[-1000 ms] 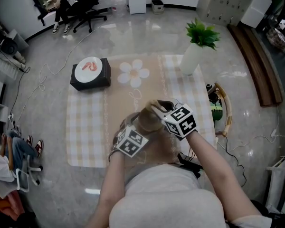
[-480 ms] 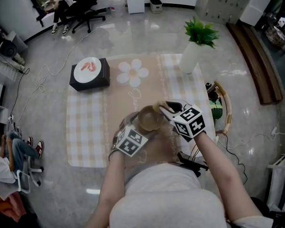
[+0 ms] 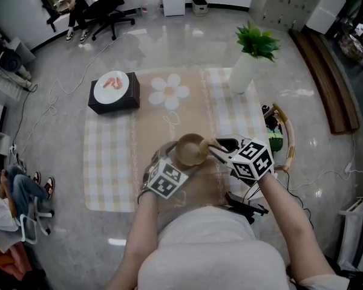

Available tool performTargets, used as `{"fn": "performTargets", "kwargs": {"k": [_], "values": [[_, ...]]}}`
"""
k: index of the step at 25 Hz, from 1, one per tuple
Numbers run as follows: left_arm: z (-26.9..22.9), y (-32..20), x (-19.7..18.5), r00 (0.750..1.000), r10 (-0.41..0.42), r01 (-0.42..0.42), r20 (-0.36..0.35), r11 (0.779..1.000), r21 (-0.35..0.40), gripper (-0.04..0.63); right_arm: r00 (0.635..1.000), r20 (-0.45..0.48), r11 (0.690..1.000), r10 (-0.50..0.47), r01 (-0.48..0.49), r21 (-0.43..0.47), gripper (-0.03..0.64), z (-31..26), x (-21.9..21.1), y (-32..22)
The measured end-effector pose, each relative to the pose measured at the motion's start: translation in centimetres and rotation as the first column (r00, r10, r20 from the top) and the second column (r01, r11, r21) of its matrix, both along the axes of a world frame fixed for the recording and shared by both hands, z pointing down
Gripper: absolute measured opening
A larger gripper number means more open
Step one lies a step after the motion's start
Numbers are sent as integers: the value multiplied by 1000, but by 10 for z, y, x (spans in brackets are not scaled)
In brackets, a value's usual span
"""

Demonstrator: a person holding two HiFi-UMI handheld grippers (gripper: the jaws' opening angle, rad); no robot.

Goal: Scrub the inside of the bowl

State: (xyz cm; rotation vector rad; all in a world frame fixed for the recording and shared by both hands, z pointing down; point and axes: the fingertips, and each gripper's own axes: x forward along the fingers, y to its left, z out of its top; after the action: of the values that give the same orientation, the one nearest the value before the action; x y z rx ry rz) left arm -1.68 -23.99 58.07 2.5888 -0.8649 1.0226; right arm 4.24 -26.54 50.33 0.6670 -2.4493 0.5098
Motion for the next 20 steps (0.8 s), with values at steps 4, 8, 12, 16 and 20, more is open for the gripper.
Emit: {"fn": "performTargets", "kwargs": {"k": [4, 8, 12, 16, 20], "values": [[0, 0, 0, 1000, 2, -2, 3, 1000, -2, 436, 999, 6, 999, -47, 47, -22, 94, 1, -5, 11], [0, 0, 0, 1000, 6, -6, 6, 1000, -4, 436, 995, 9, 994, -104, 104, -38, 94, 2, -13, 19], [0, 0, 0, 1000, 10, -10, 10, 1000, -7, 436, 988, 2, 987, -152, 152, -45, 94, 5, -21, 23], [0, 0, 1, 1000, 10, -10, 13, 1000, -8, 436, 979, 4, 977, -206, 206, -62, 94, 6, -32, 28], [0, 0, 1, 1000, 17, -16, 20, 1000, -9, 436, 962, 12, 958, -273, 273, -85, 94, 7, -44, 36]]}}
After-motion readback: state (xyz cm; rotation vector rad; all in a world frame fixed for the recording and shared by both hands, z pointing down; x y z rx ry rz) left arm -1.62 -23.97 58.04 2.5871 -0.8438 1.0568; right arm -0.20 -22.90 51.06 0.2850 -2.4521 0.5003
